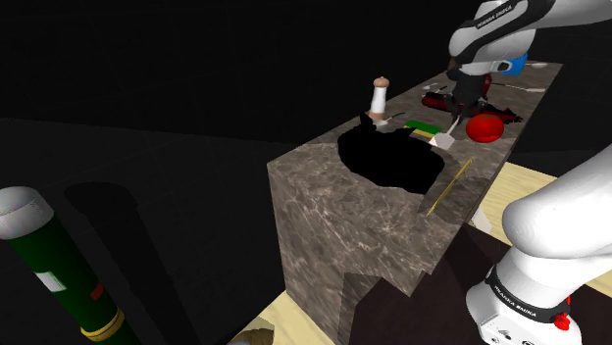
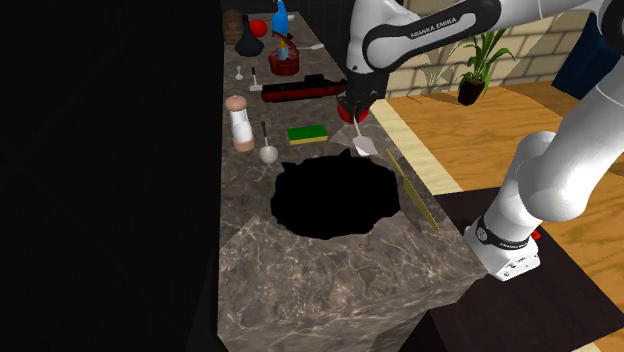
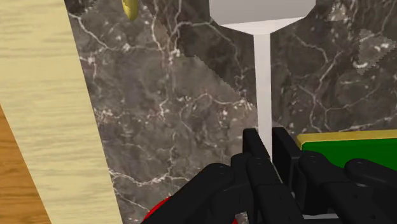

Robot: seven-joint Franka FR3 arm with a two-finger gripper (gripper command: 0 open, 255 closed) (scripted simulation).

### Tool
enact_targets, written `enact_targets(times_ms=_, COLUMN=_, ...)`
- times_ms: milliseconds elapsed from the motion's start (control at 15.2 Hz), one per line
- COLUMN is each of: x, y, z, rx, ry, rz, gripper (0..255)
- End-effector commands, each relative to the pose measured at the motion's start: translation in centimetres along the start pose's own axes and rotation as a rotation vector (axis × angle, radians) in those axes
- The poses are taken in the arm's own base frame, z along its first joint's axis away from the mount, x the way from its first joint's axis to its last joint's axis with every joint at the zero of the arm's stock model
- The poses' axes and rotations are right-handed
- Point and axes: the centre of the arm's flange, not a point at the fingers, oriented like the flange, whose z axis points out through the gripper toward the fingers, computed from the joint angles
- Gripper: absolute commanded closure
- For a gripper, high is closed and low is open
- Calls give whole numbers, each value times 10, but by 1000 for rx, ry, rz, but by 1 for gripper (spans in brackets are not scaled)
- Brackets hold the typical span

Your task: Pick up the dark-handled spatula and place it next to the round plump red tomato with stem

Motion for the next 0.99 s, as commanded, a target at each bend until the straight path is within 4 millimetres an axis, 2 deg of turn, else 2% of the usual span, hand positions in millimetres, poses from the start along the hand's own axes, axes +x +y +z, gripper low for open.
enact_targets(times_ms=0, x=-2, y=0, z=12, rx=-1, ry=-2, rz=-2, gripper=255)
enact_targets(times_ms=924, x=-8, y=1, z=86, rx=-1, ry=-2, rz=-2, gripper=255)
